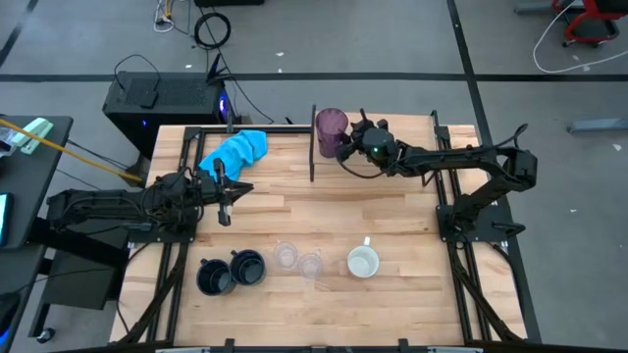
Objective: Stack small to large cups/mugs on shelf
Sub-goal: Put the purple cup on the shelf
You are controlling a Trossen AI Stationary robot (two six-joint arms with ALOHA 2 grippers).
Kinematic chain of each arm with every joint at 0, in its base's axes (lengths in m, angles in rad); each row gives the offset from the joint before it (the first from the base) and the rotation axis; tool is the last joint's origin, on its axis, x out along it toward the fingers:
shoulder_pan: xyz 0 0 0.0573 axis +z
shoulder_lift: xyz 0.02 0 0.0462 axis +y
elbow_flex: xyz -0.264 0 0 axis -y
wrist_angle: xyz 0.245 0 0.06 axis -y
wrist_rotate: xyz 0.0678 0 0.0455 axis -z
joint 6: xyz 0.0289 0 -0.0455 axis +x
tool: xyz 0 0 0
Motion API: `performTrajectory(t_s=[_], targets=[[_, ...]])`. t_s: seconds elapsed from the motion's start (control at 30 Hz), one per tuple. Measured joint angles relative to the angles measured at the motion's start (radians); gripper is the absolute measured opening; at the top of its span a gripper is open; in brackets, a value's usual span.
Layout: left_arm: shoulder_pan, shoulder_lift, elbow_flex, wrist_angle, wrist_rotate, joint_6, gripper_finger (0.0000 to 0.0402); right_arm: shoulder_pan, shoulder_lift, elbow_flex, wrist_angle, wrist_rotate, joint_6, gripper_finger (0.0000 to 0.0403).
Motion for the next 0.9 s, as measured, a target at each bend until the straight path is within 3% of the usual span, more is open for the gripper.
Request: performTrajectory(t_s=[0.9], targets=[[0.000,0.000,0.000,0.000,0.000,0.000,0.0031,0.007,0.000,0.000,0.000,-0.092,-0.004,0.0203]])
